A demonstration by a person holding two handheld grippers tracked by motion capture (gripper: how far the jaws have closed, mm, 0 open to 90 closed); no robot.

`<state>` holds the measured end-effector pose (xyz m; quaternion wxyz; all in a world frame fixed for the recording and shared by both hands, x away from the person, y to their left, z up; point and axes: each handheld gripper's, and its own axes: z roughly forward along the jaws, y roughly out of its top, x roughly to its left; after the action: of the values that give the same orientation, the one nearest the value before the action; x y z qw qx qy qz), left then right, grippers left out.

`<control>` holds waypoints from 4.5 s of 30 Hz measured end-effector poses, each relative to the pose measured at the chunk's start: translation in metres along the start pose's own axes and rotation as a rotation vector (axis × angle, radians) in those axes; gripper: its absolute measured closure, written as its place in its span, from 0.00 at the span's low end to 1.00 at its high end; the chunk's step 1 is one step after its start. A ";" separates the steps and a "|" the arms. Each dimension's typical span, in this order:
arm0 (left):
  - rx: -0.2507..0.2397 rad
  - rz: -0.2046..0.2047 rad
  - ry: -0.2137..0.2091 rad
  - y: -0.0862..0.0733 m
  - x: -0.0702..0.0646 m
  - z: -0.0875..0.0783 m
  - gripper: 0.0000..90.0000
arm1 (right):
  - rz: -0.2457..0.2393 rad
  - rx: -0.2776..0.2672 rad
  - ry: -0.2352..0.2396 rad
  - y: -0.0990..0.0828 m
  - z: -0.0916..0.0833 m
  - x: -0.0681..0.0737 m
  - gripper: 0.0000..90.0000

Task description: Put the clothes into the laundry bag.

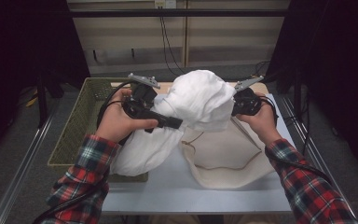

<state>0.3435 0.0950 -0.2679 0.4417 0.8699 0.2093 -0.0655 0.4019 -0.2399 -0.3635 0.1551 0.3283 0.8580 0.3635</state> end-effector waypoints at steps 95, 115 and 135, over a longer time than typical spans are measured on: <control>0.243 -0.283 0.238 0.021 0.000 0.114 0.60 | -0.016 -0.096 -0.001 0.028 -0.026 0.006 0.98; 0.176 -0.414 0.338 0.004 0.025 0.145 0.59 | -0.027 -0.090 0.026 0.029 -0.017 0.014 0.98; 0.112 -0.445 0.208 -0.014 0.017 0.184 0.58 | -0.013 -0.101 0.028 0.029 -0.020 0.012 0.98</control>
<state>0.3664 -0.0389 -0.3939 0.3435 0.8275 0.4363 -0.0829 0.3965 -0.2271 -0.3291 0.1619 0.3092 0.8429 0.4096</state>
